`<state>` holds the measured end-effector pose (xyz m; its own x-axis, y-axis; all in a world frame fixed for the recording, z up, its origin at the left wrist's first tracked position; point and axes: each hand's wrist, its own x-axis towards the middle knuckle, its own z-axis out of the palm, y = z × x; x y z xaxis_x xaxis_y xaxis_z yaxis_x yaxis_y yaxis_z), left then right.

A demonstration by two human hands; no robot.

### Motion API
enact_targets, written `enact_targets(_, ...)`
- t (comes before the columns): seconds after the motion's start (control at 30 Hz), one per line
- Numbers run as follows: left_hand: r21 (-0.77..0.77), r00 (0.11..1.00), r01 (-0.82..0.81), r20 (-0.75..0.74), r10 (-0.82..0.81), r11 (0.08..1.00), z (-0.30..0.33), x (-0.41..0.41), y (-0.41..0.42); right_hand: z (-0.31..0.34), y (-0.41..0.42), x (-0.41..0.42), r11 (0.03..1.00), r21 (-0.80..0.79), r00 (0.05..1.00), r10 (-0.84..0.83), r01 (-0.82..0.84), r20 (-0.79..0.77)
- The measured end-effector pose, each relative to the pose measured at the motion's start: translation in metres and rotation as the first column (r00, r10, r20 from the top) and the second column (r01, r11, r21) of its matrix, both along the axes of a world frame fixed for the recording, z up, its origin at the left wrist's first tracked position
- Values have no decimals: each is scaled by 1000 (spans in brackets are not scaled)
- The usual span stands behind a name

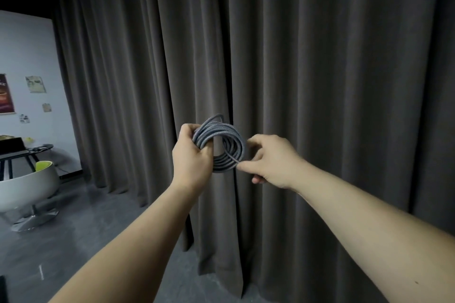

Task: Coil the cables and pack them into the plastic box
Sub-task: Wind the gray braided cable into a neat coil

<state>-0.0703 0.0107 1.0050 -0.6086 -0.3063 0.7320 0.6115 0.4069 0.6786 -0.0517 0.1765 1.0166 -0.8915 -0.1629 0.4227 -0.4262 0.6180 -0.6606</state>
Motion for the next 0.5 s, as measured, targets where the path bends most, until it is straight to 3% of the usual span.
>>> enact_targets(0.1,28,998,-60,31,59,998,0,-6,-10,7,4,7,980,193,994,-30,50,-106)
enact_targets(0.17,27,996,-80,51,79,996,0,-9,-14,14,6,11,971,236,990,67,-37,-122)
enact_targets(0.3,82,992,-108,66,103,991,2,-12,-28,27,23,21,927,-90,925,371,-364,80)
enact_targets(0.37,93,992,-114,64,108,989,4,-13,-34,28,30,21,904,-119,884,428,-412,191)
enact_targets(0.43,60,995,-89,53,86,994,3,-13,-33,26,25,20,914,164,913,327,-371,243)
enact_targets(0.5,10,998,-55,35,55,998,1,-13,-26,23,14,17,824,522,974,167,-222,151)
